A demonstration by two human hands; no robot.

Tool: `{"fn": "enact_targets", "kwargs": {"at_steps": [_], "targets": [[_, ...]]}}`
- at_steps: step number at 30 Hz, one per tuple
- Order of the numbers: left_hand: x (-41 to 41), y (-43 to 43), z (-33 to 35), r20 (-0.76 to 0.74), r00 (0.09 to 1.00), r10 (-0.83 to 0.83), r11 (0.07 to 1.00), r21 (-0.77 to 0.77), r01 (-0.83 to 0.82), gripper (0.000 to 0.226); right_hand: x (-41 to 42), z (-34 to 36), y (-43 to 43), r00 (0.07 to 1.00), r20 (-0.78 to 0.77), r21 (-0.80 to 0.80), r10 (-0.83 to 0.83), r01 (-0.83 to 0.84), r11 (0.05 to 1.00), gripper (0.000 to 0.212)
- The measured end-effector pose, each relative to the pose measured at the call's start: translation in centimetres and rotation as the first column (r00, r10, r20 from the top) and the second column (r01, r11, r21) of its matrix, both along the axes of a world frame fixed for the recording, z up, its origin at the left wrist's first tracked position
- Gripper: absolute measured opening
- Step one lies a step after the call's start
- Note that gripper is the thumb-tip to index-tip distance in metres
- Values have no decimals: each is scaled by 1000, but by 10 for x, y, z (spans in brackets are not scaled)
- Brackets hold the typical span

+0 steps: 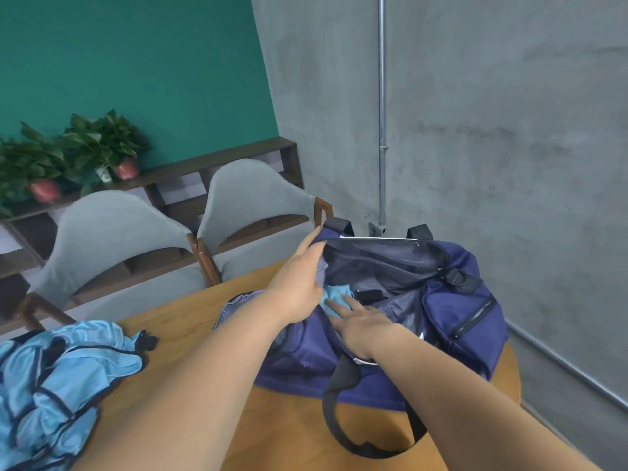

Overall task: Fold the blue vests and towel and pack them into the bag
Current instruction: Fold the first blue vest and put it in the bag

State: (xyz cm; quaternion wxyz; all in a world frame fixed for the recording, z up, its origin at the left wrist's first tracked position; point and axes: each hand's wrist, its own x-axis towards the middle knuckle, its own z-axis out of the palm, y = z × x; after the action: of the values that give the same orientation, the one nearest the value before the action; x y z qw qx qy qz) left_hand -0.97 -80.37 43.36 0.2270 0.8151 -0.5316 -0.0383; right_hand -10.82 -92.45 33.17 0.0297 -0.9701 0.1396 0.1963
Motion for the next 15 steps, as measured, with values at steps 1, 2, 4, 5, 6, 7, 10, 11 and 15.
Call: {"fn": "enact_targets", "kwargs": {"at_steps": [1, 2, 4, 5, 6, 7, 10, 11, 15], "targets": [[3, 5, -5, 63, 998, 14, 997, 73, -18, 82, 1, 2, -1, 1000, 7, -3, 4, -4, 1000, 85], [6, 11, -8, 137, 990, 21, 988, 151, -42, 86, 0, 5, -2, 999, 33, -7, 11, -10, 1000, 79], [8, 21, -15, 296, 955, 28, 961, 254, -107, 88, -12, 17, -4, 984, 171, -45, 38, -31, 998, 61], [8, 25, -18, 376, 925, 44, 956, 254, -149, 88, -22, 25, -5, 965, 258, -82, 42, -22, 996, 59], [5, 29, -21, 451, 890, 61, 958, 225, -179, 90, -34, 33, -7, 944, 330, -104, 34, 0, 995, 59], [1, 31, -23, 521, 850, 74, 966, 176, -192, 92, -48, 42, -9, 929, 370, -98, 22, 15, 995, 61], [-9, 33, -29, 682, 731, -18, 999, -11, 36, 78, -92, 53, -18, 965, 262, 31, -14, 6, 1000, 83], [-12, 34, -34, 705, 701, -106, 981, -41, 190, 67, -105, 56, -17, 985, 174, 40, 11, -18, 999, 94], [-37, 43, -35, 401, 823, -403, 903, 320, 286, 69, -121, 47, -15, 982, 15, -298, 186, -173, 939, 63]]}}
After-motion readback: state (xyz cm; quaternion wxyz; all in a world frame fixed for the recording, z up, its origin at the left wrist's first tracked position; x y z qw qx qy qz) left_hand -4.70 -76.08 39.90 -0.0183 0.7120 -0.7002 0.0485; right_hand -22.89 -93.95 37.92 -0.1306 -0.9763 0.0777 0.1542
